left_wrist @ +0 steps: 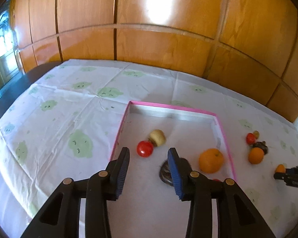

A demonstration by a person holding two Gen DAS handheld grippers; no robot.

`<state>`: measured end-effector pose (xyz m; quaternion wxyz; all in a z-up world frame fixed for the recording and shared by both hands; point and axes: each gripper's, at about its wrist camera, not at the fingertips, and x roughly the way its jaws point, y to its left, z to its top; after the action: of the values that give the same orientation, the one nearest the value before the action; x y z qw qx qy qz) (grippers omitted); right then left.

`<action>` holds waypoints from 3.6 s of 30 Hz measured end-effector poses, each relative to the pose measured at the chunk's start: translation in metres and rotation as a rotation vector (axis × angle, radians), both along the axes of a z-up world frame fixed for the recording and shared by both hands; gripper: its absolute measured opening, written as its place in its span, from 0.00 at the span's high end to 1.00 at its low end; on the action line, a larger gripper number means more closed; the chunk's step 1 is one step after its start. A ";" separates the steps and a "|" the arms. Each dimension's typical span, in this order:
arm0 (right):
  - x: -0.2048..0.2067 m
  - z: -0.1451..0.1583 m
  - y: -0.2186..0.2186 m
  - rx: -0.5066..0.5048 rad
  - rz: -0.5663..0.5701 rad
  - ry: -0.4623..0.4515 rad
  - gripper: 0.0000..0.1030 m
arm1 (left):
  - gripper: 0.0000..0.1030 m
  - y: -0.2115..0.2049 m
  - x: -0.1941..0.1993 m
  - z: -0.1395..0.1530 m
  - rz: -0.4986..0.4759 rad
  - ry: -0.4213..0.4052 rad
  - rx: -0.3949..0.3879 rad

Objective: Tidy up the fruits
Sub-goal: 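Withdraw the left tool from the tray while the right tool carries the orange toward it, then lower the orange into the pink tray and open the right tool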

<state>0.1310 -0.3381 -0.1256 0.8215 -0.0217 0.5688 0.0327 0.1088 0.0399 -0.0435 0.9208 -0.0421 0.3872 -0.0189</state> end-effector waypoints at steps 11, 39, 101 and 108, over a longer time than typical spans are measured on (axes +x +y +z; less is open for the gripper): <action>-0.003 -0.002 0.007 -0.024 0.012 -0.008 0.66 | 0.56 -0.030 -0.040 0.007 -0.082 -0.012 0.016; -0.017 0.025 0.059 -0.007 0.068 -0.086 0.67 | 0.54 -0.007 -0.059 0.002 -0.039 -0.014 0.010; -0.026 0.027 0.282 0.087 0.499 -0.123 0.70 | 0.54 0.030 -0.070 -0.016 0.043 0.023 -0.040; -0.002 0.021 0.277 0.041 0.414 -0.163 0.83 | 0.53 0.028 -0.073 -0.014 0.042 0.016 -0.030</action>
<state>0.1288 -0.0609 -0.1045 0.8407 -0.1240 0.4834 0.2103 0.0360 0.0681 -0.0571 0.9171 -0.0643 0.3934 -0.0049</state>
